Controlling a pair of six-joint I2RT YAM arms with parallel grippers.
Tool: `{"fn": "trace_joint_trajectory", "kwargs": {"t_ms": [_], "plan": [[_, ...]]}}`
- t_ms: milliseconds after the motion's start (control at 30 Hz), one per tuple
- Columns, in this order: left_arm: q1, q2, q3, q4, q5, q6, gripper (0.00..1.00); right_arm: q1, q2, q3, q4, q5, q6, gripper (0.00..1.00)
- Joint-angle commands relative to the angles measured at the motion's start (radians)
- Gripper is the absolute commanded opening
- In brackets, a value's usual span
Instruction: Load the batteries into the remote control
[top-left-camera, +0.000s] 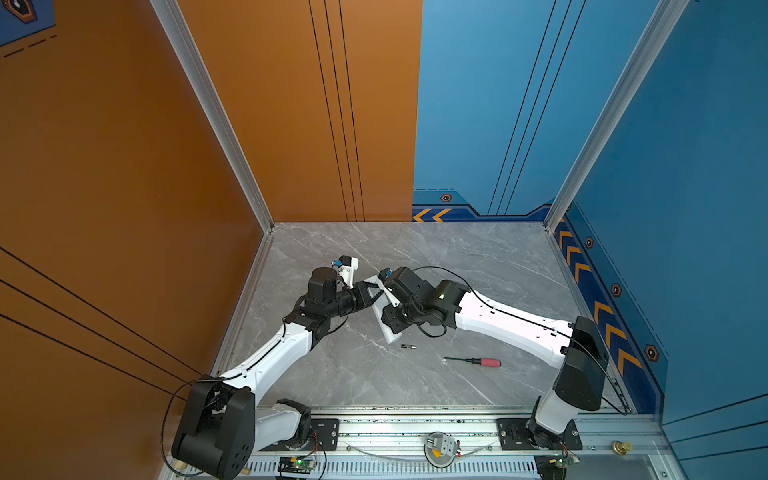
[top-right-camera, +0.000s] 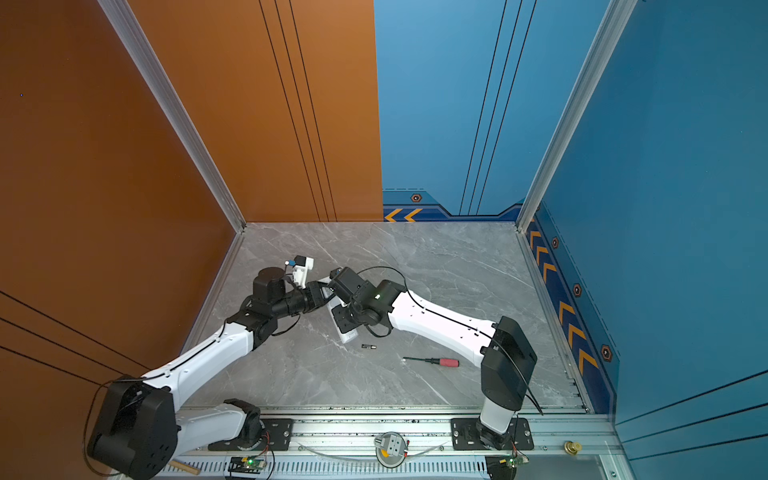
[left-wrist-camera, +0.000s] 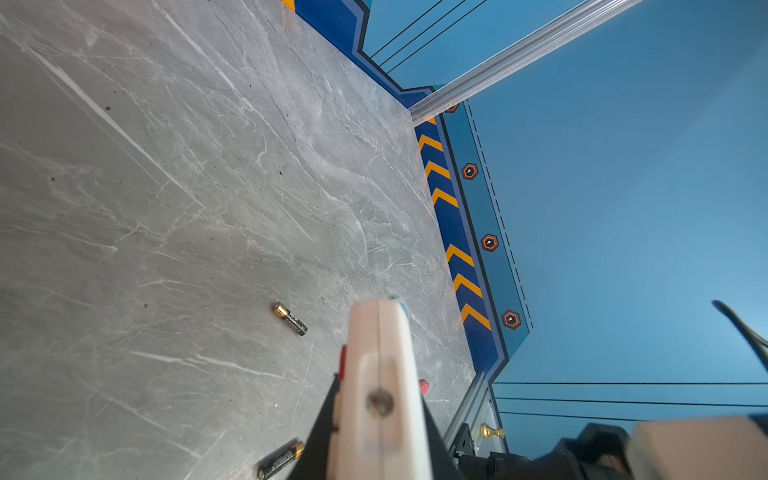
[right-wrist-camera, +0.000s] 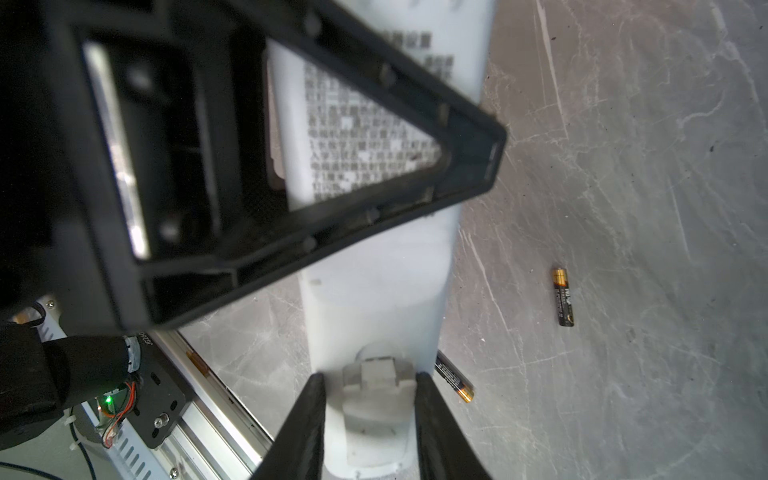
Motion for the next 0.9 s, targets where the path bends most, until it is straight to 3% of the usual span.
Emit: {"fn": "trace_joint_trajectory", "kwargs": {"t_ms": [0, 867], "plan": [[-0.003, -0.024, -0.010, 0.008, 0.025, 0.010, 0.00, -0.010, 0.005, 0.017, 0.000, 0.004, 0.008, 0.32], [-0.001, -0.029, -0.020, 0.009, 0.022, 0.010, 0.00, -0.010, -0.002, 0.019, 0.003, -0.002, 0.008, 0.25]]}}
